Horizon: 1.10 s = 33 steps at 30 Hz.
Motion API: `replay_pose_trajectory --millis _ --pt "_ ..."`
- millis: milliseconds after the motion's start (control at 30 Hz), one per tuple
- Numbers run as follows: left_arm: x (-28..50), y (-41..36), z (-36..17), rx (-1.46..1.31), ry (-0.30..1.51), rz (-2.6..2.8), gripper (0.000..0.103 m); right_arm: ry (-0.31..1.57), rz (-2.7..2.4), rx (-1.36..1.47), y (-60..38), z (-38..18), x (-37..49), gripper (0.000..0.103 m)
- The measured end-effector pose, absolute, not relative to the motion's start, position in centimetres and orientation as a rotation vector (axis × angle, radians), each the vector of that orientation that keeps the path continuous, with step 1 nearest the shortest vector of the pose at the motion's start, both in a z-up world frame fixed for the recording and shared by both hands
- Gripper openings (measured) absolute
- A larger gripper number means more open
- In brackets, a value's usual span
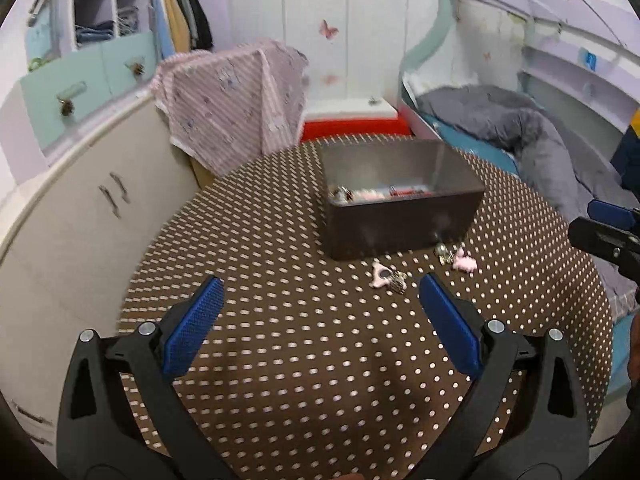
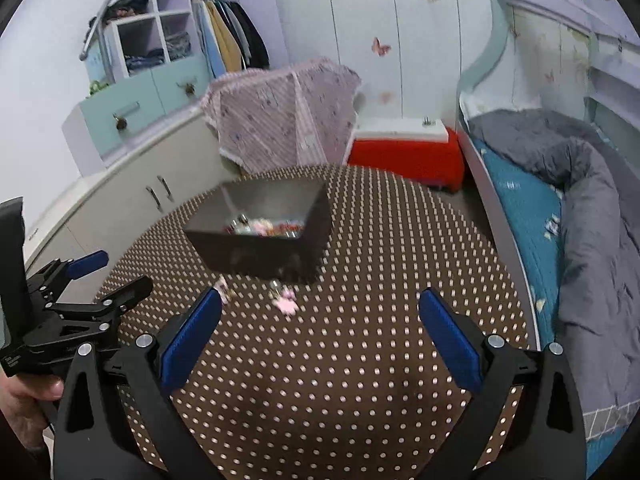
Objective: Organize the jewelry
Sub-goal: 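Move both tools back to the small charms beside the box, then grasp the white charm with the left tool while the right tool grasps the pink charm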
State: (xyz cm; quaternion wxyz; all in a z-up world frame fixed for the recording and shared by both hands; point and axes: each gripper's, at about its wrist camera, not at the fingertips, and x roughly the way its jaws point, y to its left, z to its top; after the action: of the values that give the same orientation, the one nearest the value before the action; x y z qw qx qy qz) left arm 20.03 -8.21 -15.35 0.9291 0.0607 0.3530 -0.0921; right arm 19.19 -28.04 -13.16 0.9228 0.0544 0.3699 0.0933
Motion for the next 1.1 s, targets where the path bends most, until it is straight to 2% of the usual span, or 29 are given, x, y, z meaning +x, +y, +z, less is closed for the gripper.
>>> replay_pose_trajectory --millis 267,300,467,500,567,600,700,833,933,1000,1033,1067,1100 --pt "23.6 -10.9 -18.7 0.151 0.805 -0.259 0.095 0.821 0.203 0.125 -28.5 -15.3 20.0 0.095" --pt "23.9 -11.2 -19.1 0.146 0.82 -0.272 0.092 0.827 0.203 0.123 -28.5 -15.5 20.1 0.095" --pt "24.6 -11.1 -20.1 0.121 0.874 -0.317 0.068 0.84 0.207 0.123 -28.7 -15.9 20.5 0.095" --pt "24.7 -11.0 -20.2 0.112 0.882 -0.328 0.054 0.842 0.209 0.123 -28.6 -16.0 20.6 0.095" --pt "25.0 -10.8 -20.2 0.102 0.88 -0.346 0.038 0.85 0.219 0.115 -28.3 -16.2 20.8 0.095" --pt "25.1 -10.7 -20.2 0.097 0.881 -0.363 0.025 0.852 0.225 0.11 -28.2 -16.3 21.0 0.095" --pt "25.0 -9.9 -20.1 0.084 0.883 -0.394 0.018 0.865 0.257 0.087 -27.2 -16.7 21.7 0.095" --pt "25.0 -8.8 -20.1 0.063 0.883 -0.394 0.018 0.9 0.296 0.034 -25.2 -18.1 23.3 0.095" --pt "24.9 -8.4 -20.0 0.064 0.882 -0.39 0.018 0.911 0.314 -0.017 -23.8 -18.8 24.7 0.078" --pt "24.8 -8.5 -20.2 0.061 0.882 -0.389 0.018 0.926 0.327 -0.054 -22.9 -19.6 25.6 0.062" --pt "24.7 -8.4 -20.2 0.058 0.882 -0.389 0.018 0.913 0.322 -0.084 -22.5 -19.6 25.7 0.057" --pt "24.7 -8.3 -20.1 0.056 0.882 -0.39 0.018 0.912 0.327 -0.103 -22.2 -19.5 25.7 0.044" --pt "24.6 -8.2 -20.1 0.055 0.881 -0.39 0.018 0.909 0.342 -0.113 -22.0 -19.5 25.6 0.026"
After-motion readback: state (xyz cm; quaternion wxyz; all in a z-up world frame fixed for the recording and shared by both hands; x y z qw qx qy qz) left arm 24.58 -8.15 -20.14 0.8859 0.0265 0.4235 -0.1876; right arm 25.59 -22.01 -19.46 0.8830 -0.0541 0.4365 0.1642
